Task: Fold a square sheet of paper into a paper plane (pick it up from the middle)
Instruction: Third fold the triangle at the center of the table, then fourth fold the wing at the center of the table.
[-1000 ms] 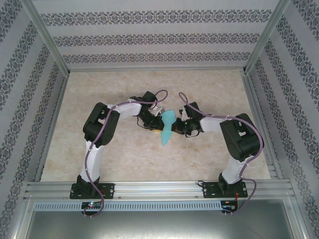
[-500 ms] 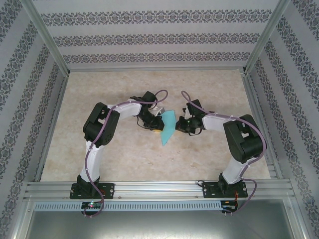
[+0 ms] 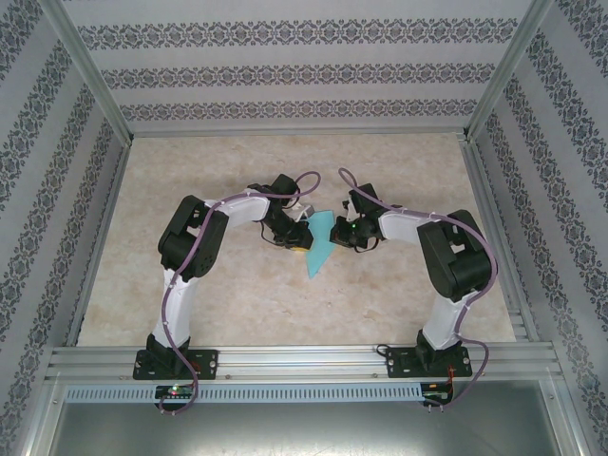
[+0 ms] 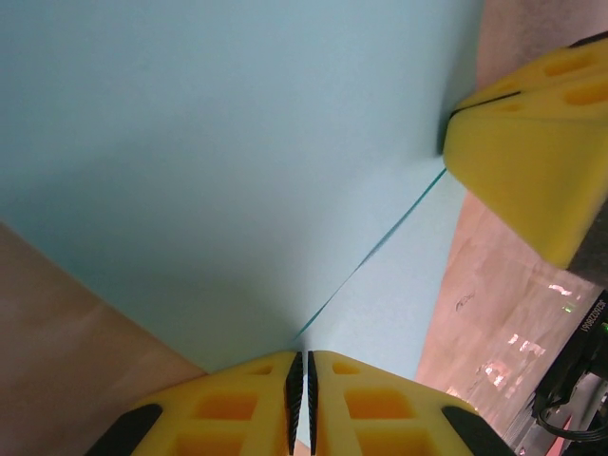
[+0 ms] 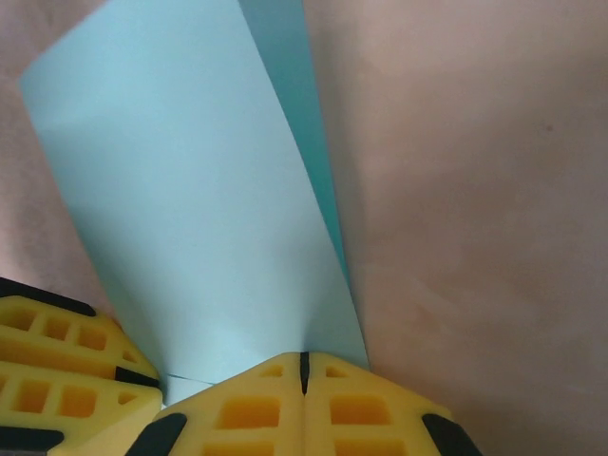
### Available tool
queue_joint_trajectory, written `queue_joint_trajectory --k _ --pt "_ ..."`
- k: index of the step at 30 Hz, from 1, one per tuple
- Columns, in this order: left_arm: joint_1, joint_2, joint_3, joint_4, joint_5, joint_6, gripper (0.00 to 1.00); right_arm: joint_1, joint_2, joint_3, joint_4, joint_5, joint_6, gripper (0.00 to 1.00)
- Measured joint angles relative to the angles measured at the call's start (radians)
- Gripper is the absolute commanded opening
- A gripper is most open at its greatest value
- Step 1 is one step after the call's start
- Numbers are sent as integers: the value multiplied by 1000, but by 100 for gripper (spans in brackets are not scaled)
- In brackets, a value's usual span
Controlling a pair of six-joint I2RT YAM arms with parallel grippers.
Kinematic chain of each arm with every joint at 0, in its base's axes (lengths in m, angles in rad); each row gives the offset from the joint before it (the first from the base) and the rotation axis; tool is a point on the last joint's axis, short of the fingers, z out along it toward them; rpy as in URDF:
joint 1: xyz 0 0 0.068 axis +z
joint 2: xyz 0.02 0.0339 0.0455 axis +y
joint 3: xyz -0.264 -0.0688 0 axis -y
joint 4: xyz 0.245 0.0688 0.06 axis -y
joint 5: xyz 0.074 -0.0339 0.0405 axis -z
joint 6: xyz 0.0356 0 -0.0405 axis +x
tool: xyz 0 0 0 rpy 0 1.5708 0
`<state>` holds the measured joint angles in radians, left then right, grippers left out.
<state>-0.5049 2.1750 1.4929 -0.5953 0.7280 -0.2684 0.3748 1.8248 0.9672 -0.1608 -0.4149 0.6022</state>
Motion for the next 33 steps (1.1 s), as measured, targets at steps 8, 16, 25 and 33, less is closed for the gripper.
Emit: queue_joint_trajectory --k 8,16,25,33 --pt "0 0 0 0 0 0 17 -7 -5 0 -8 14 -31 2" --pt "0 0 2 0 0 0 17 -24 -67 -43 -18 43 -52 3" --pt "0 0 2 -1 0 1 17 8 -126 -69 31 -6 -23 3" --pt "0 0 3 -2 0 0 17 59 -34 -50 57 -38 -2 3"
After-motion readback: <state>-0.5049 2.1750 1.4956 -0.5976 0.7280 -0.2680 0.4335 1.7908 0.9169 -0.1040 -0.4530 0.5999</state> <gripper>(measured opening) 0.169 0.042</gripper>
